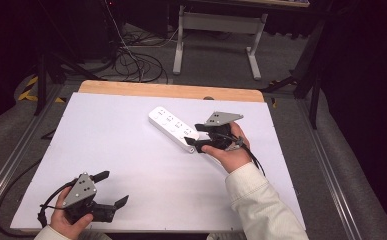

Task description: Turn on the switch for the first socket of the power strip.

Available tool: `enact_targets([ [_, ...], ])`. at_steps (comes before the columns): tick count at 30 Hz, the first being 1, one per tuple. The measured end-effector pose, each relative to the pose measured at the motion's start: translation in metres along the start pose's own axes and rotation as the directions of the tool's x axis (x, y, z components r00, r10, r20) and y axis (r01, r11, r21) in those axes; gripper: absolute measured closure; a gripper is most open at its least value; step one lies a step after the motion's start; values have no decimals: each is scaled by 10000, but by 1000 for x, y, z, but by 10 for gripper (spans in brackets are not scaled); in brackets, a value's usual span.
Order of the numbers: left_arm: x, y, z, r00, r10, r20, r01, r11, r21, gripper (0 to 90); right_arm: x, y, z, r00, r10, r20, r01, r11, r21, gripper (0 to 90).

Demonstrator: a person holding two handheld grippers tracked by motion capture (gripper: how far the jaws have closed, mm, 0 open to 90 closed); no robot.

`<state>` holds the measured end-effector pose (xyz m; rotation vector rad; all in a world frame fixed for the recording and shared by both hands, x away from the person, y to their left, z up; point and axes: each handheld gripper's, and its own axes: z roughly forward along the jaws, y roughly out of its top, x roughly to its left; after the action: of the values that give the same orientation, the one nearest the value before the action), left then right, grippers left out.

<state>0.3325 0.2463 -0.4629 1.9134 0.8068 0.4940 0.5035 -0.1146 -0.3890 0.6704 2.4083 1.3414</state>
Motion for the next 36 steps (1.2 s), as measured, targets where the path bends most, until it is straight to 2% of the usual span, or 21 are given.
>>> enact_targets([
  [4,0,0,0,10000,58,-20,-58,10000,15,54,-4,-1,6,10000,-26,58,25,9999,160,432],
  [7,1,0,0,10000,74,-10,-74,10000,21,54,-7,-3,10,9991,-366,204,359,9988,337,465],
  [10,0,0,0,10000,75,-19,-75,10000,44,54,-8,-3,12,9988,-454,176,446,9982,403,492],
  [11,0,0,0,10000,81,-20,-81,10000,50,54,-9,-3,15,9987,-506,114,501,9978,423,533],
  [12,0,0,0,10000,73,-16,-73,10000,46,54,-9,-3,15,9987,-506,114,501,9978,423,533],
  [13,0,0,0,10000,75,-12,-75,10000,47,54,-10,-4,17,9985,-551,49,548,9973,484,592],
  [14,0,0,0,10000,75,-12,-75,10000,47,54,-10,-4,17,9985,-551,49,548,9973,484,592],
  [15,0,0,0,10000,70,-12,-70,10000,47,54,-9,-4,19,9980,-624,35,620,9963,600,643],
  [17,0,0,0,10000,77,-16,-77,10000,63,54,-9,-4,21,9980,-631,4,629,9961,623,669],
  [18,0,0,0,10000,71,-15,-71,10000,61,54,-8,-4,22,9982,-592,11,590,9961,662,701],
  [19,0,0,0,10000,72,-11,-71,10000,61,54,-9,-4,25,9988,-494,-37,496,9962,711,776],
  [23,1,0,0,10000,83,-14,-82,9999,72,54,-11,-5,31,9997,-240,-82,245,9966,789,860],
  [26,1,0,0,10000,73,-8,-73,9999,76,54,-12,-6,35,9998,-201,-17,202,9962,852,897],
  [30,1,0,0,10000,78,-8,-78,9999,81,54,-13,-6,38,9999,-142,72,135,9960,879,900],
  [36,1,0,0,9998,158,-77,-158,9998,84,54,-15,-7,47,9999,64,143,-82,9918,1276,900],
])
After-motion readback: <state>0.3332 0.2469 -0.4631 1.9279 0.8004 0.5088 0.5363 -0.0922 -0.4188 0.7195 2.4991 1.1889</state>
